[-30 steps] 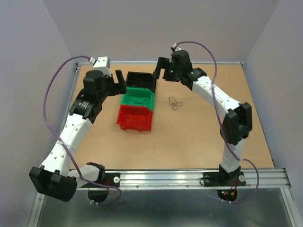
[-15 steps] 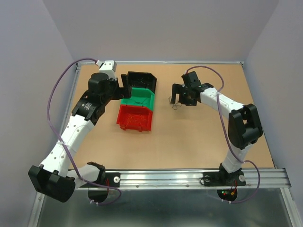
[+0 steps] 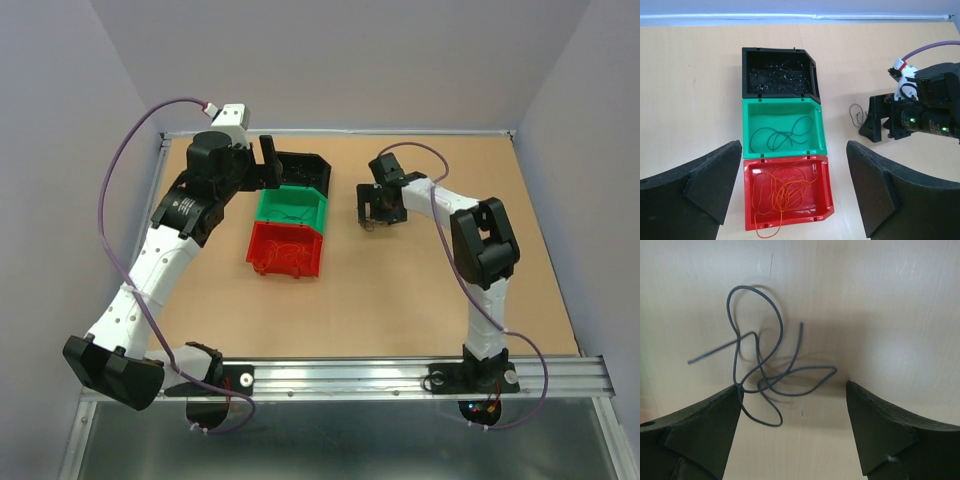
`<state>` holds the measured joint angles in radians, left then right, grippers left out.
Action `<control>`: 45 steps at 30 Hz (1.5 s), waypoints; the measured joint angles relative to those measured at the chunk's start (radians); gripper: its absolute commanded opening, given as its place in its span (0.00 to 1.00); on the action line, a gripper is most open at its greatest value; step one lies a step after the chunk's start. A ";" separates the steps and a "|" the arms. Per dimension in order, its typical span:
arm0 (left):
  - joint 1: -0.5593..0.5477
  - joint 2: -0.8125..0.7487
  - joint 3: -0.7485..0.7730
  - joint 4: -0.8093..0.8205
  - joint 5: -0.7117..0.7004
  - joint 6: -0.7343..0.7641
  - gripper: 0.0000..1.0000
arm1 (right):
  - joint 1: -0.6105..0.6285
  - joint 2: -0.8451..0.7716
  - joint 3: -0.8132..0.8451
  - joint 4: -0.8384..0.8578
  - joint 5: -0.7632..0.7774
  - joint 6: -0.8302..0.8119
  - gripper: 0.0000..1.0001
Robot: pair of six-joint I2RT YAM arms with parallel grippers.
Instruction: Untangle the cables
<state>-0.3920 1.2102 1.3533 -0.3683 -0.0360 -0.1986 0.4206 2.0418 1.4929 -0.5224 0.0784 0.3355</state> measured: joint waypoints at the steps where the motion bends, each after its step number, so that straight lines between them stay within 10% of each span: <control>1: -0.001 0.006 0.012 0.000 -0.002 0.003 0.98 | 0.001 0.014 0.018 -0.003 0.006 -0.005 0.86; 5: -0.002 0.016 0.030 0.000 -0.010 0.007 0.98 | 0.018 0.061 0.080 -0.016 0.061 -0.035 0.66; 10: -0.002 0.025 0.031 -0.002 -0.026 0.012 0.97 | 0.033 0.074 0.094 -0.024 0.101 -0.060 0.00; 41: -0.006 0.038 0.031 -0.004 -0.071 0.049 0.97 | 0.217 0.266 0.674 0.063 -0.405 -0.096 0.00; 45: -0.006 0.038 0.031 -0.005 -0.071 0.051 0.97 | 0.250 0.330 0.653 0.051 -0.401 -0.095 0.36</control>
<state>-0.3977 1.2480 1.3846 -0.3729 -0.1066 -0.1474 0.6704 2.3714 2.1456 -0.4709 -0.3229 0.2409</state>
